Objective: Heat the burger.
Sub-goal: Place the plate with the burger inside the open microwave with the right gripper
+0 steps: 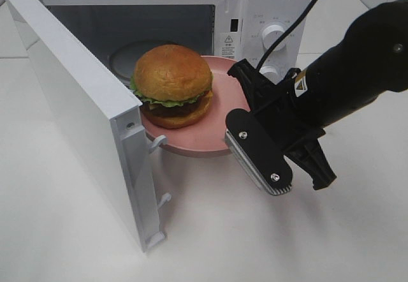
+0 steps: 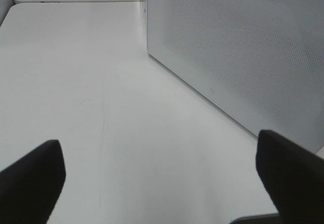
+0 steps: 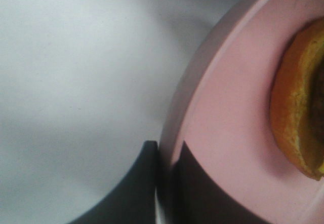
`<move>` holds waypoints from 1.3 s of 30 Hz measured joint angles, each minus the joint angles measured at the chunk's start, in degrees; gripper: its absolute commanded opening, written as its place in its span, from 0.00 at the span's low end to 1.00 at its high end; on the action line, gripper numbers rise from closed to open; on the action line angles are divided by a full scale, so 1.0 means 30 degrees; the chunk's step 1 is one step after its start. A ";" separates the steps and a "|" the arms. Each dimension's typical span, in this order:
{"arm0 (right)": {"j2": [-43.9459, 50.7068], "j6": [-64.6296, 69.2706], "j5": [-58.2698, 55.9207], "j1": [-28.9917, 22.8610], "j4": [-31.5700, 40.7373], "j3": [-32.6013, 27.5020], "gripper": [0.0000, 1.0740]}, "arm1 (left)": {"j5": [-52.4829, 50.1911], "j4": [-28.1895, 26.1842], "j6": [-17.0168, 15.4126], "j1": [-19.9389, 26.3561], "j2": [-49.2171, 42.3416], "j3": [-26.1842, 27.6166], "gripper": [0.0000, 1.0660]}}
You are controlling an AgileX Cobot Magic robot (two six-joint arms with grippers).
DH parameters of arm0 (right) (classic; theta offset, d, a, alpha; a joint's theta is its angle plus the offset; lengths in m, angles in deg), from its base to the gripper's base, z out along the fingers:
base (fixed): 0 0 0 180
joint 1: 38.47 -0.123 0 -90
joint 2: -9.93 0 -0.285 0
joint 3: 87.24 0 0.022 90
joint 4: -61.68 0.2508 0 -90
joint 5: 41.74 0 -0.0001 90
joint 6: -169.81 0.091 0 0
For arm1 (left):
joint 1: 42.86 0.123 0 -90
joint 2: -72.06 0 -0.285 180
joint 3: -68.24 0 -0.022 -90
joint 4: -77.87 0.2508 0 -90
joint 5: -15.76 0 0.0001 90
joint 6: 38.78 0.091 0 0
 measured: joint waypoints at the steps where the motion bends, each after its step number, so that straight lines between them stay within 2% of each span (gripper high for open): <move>1: -0.0344 0.0076 -0.0019 0.0000 0.0000 0.0401 0.00 | 0.0000 0.0000 0.0000 0.0000 0.0000 0.0000 0.88; 16: -0.3094 0.0344 -0.1261 0.0000 -0.0038 0.3400 0.00 | 0.0000 0.0000 0.0000 0.0000 0.0000 0.0000 0.88; 26: -0.5252 0.1318 -0.2235 -0.0019 -0.0611 0.6341 0.00 | 0.0000 0.0000 0.0000 0.0000 0.0000 0.0000 0.88; 39: -0.7143 0.2292 -0.2426 -0.0172 -0.0821 0.8785 0.00 | 0.0000 0.0000 0.0000 0.0000 0.0000 0.0000 0.88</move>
